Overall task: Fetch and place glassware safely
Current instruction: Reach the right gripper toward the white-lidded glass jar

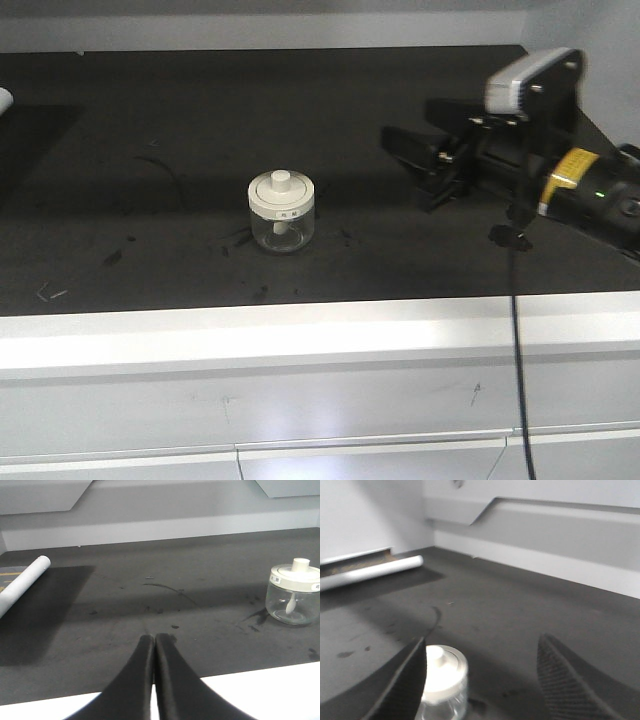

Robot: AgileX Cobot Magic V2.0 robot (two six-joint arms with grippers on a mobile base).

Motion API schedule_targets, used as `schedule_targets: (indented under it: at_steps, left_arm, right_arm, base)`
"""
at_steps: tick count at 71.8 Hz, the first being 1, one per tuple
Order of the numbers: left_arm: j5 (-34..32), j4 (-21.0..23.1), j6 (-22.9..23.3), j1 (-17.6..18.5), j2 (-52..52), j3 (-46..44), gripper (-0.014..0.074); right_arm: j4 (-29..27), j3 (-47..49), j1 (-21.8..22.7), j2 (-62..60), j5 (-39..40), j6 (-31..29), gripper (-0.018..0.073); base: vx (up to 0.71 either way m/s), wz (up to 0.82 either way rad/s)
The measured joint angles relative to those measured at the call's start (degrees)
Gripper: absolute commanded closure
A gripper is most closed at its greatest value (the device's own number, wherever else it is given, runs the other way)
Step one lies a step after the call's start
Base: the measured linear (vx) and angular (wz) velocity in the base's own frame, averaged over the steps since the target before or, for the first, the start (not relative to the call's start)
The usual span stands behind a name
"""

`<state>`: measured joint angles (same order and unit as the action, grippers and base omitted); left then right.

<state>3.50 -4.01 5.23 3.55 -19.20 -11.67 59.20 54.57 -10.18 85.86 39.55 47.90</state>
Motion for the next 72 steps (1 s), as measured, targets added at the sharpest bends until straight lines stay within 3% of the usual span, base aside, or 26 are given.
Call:
schedule_targets:
  at_steps: [25,44,72]
  left_arm:
    - [0.0,0.0,0.0,0.0,0.0,0.0,0.0603]
    - [0.0,0.0,0.0,0.0,0.0,0.0,0.0603]
    - [0.0,0.0,0.0,0.0,0.0,0.0,0.0603]
  right_arm:
    - [1.8,16.1,-11.0,15.1,-2.8,0.1,0.0092]
    - [-5.6,18.6,-11.7,23.1,-4.0,-1.2,0.0099]
    - [-6.5,20.3,-12.1,27.4,-4.1,-4.4,0.0103]
  base:
    - [0.00,0.00]
    - [0.00,0.00]
    - [0.00,0.00]
